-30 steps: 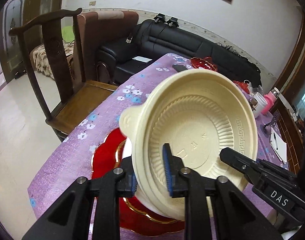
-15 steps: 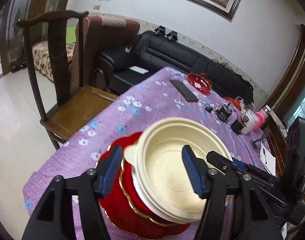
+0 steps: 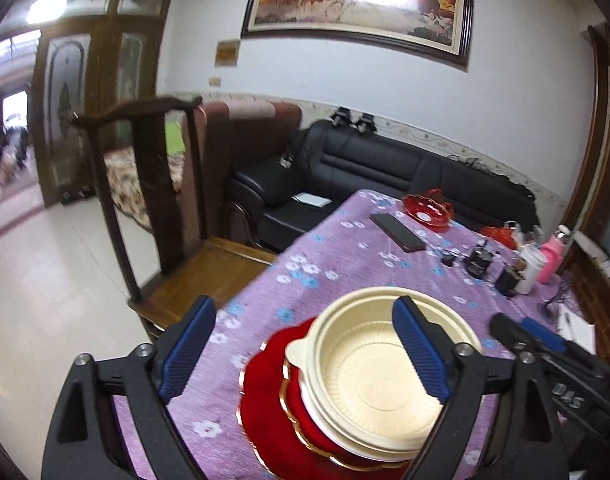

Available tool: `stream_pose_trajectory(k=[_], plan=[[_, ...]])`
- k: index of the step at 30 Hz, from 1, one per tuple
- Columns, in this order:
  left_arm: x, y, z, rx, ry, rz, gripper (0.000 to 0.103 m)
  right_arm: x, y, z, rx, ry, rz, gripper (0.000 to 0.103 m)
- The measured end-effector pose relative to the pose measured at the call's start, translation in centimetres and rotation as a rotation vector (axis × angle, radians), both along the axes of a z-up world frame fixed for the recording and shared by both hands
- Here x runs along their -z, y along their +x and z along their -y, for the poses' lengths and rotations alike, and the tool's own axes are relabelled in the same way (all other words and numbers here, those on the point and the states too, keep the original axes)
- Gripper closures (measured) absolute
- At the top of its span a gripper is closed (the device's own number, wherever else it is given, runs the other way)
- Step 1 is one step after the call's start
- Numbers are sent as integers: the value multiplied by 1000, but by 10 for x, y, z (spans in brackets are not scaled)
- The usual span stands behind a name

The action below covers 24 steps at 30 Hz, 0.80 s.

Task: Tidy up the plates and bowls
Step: 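Open both tools and withdraw them from the cream bowl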

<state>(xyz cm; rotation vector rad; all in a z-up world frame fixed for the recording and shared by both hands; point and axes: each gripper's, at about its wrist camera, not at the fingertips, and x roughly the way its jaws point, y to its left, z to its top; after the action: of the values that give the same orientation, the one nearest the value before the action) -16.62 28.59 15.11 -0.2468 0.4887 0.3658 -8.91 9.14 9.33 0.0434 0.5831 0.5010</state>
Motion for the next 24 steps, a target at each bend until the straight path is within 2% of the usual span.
stream_pose_trajectory(k=[6, 13, 24], plan=[[-1, -2, 20, -30, 112, -12, 8, 5, -13, 16, 19, -6, 16, 28], [2, 0, 43, -6, 165, -59, 6, 17, -27, 30, 27, -27, 13, 24], [2, -4, 85, 48, 236, -73, 5, 26, -45, 47, 38, -30, 20, 19]])
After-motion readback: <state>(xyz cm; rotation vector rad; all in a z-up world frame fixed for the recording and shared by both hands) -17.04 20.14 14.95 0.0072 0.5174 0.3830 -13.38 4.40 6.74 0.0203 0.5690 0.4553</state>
